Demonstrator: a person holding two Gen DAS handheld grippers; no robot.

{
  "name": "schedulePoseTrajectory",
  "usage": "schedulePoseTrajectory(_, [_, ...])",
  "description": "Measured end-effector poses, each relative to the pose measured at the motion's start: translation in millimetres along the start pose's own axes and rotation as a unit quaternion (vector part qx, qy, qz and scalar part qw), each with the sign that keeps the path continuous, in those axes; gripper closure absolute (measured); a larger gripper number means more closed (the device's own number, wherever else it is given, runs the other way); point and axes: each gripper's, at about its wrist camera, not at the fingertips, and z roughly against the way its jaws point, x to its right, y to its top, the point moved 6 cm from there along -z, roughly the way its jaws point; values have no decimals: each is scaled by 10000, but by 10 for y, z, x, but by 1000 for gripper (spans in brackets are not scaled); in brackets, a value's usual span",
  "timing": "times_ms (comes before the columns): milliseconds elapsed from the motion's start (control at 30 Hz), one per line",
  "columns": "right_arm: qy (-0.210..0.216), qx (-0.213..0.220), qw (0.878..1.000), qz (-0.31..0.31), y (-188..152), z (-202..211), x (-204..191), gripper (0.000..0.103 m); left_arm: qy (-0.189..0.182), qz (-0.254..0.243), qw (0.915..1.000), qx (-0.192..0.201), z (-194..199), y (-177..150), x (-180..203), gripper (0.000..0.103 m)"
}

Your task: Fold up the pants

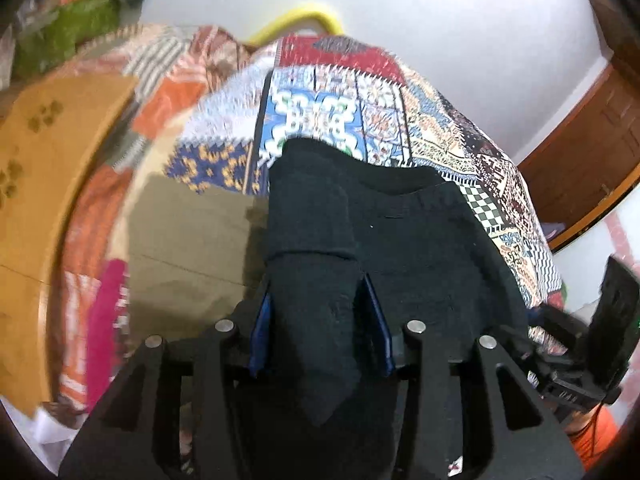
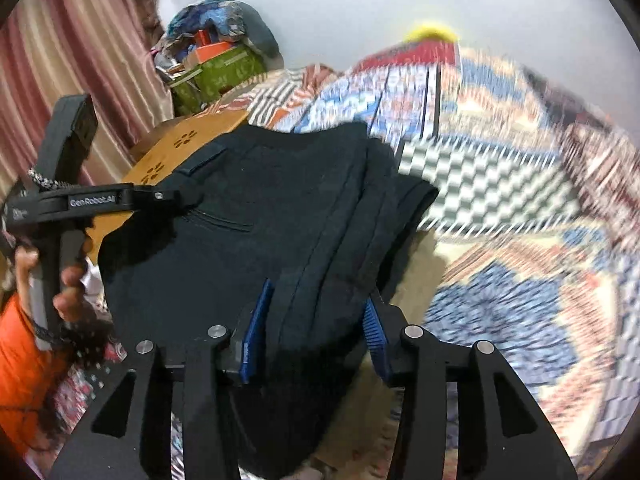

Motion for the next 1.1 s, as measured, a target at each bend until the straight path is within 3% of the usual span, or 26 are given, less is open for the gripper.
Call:
schedulePoseTrajectory(200, [-313,636,9963,489,51,443,-108,62,214,-338,9986,354,473,-82,186,61])
schedulePoseTrajectory(267, [-174,733,9953,608,80,493,-215,62,172,-442,9982,358,540,-173,261,65])
schedulePoseTrajectory(367, [89,474,9968,632,70,308,-280,62,383,-573,9972,278,506,-312,302,83])
schedulePoseTrajectory(400, [143,370,9974,595,39,235,-269,62,600,-564,9963,264,452,-352,272,94])
schedulePoseTrajectory(533, [197,46,9996,220,-46,-56,-67,65,941,-347,9949,-61,167,-450,74,101])
schedulePoseTrajectory(633, [328,-167,9993,-35,-119,-157,13,67,1091,-319,9934,-137,50,-487,-13,101])
schedulePoseTrajectory(733, [277,-117,9995,80,-109,-58,-47,65,1124,-378,9929,-91,107,-486,9,101])
schedulePoseTrajectory(933, [199,385,9991,-12,8,477,-63,64,970,-384,9944,164,558,-438,255,101])
schedulePoseTrajectory(1100, [154,1071,9940,-152,170,1167,-113,64,736,-317,9955,504,1096,-374,573,99])
